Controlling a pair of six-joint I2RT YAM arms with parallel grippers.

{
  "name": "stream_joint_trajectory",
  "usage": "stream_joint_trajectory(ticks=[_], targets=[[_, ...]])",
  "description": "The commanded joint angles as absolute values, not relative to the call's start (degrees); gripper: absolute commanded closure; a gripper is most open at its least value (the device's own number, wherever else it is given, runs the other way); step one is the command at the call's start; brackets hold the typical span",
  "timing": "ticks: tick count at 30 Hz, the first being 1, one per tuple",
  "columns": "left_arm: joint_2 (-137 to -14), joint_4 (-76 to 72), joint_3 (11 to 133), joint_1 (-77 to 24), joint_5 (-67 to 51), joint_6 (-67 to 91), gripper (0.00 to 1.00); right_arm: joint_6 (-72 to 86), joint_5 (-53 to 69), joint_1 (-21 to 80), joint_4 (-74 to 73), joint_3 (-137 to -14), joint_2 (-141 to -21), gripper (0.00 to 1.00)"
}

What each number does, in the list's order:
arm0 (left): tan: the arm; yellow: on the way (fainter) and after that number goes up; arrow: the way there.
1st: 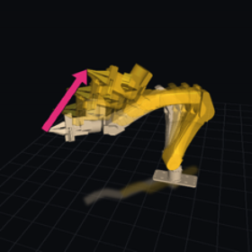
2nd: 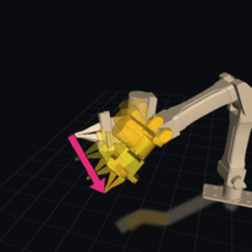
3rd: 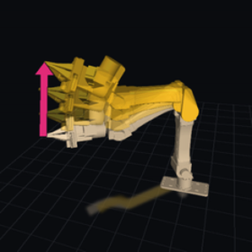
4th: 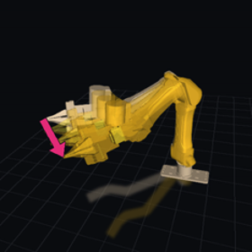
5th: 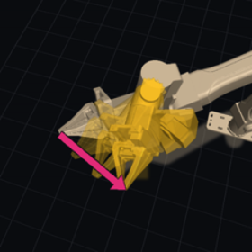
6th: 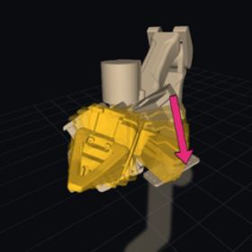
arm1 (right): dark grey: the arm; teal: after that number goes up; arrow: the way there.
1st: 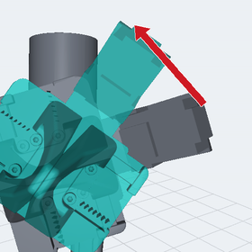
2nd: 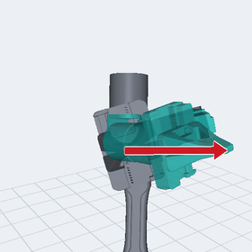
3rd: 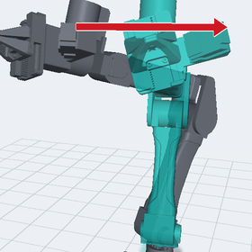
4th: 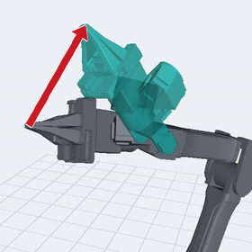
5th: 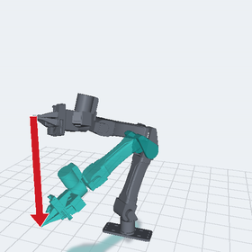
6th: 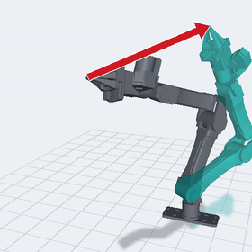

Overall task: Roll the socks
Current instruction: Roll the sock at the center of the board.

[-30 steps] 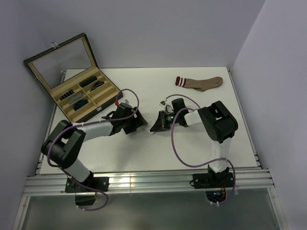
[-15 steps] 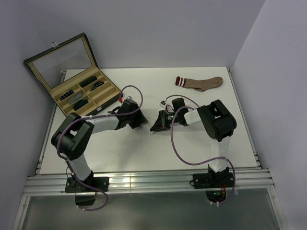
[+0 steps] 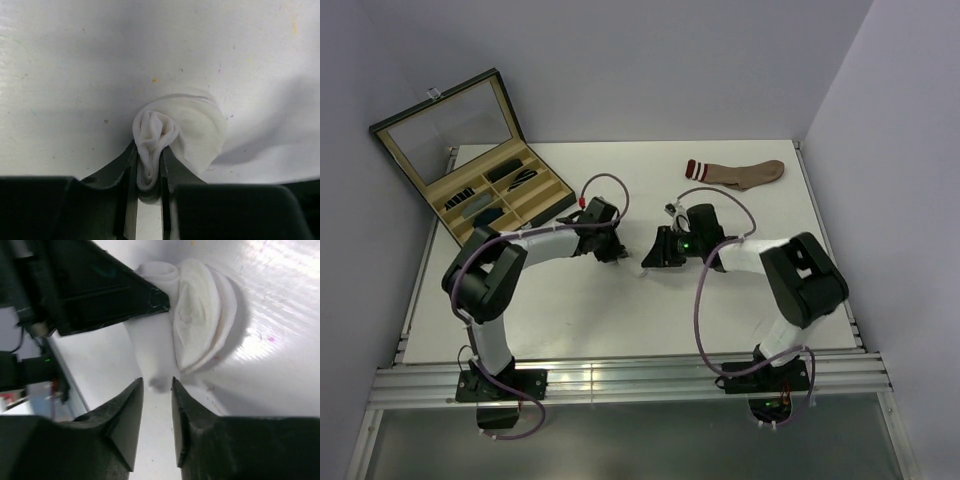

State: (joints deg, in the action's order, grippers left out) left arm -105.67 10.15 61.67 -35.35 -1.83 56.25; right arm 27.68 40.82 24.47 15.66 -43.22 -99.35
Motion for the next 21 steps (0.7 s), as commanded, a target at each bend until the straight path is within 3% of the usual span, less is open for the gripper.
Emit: stream_joint_trajectory(ticks=[1,6,9,21], targets=[[-108.45,22.66,64.42,-35.07,2.2,51.68,1.0,20.5,28.15,27.14,14.59,-40.79,-91.07,0.58],[-109.6,28.03,68.02,-35.07,2.46,49.58,1.0,13.46,6.18,36.28,14.15,-39.38,-82.46,0.46],[-110.65,29.79,69.96,-35.07,2.11,48.43,1.0,9.24,-2.77,42.7,14.85,-39.98,-82.18,0.44],[-113.55,32.52,73.04,-35.07,-0.44,46.14,1.0,-0.52,-16.08,56.15,15.38,-46.23,-92.98,0.44]])
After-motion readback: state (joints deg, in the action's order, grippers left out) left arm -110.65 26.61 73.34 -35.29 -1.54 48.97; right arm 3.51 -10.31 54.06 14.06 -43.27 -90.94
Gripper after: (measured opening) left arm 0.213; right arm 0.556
